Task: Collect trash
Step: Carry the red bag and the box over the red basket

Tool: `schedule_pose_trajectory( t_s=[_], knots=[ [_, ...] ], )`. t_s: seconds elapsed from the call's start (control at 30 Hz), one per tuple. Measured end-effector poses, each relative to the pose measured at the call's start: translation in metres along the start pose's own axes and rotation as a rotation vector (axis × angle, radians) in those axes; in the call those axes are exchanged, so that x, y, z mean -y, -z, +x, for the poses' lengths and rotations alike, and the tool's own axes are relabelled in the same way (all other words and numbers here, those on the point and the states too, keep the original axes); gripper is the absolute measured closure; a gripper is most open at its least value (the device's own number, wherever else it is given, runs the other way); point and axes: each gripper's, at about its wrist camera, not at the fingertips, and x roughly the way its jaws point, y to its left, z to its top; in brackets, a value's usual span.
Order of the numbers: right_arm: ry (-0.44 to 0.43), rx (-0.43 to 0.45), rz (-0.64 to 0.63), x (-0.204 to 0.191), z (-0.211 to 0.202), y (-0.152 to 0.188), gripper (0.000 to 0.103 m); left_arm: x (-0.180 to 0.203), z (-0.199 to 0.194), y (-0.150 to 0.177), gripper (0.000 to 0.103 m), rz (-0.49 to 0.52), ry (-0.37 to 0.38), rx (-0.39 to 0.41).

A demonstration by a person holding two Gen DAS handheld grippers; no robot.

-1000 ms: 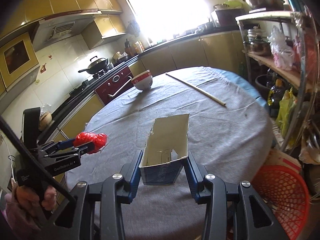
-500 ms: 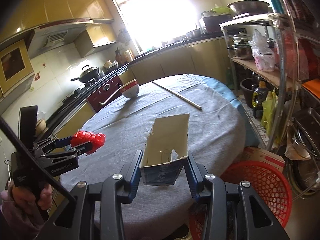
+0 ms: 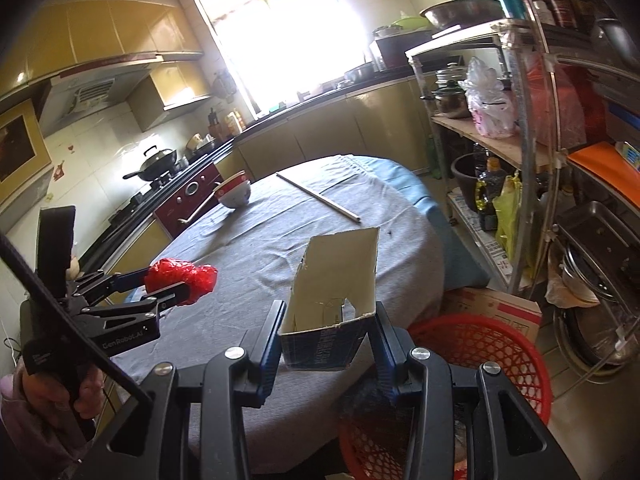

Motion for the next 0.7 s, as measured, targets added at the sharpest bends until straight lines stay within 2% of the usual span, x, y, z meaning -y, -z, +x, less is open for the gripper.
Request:
schedule_pose_trajectory(
  t_s=[0.7],
  knots=[
    [0.100, 0.023, 0.108, 0.066, -0.044, 0.013, 0.059, 0.096, -0.005, -0.019, 0.040, 0.193, 0.125, 0.017]
  ],
)
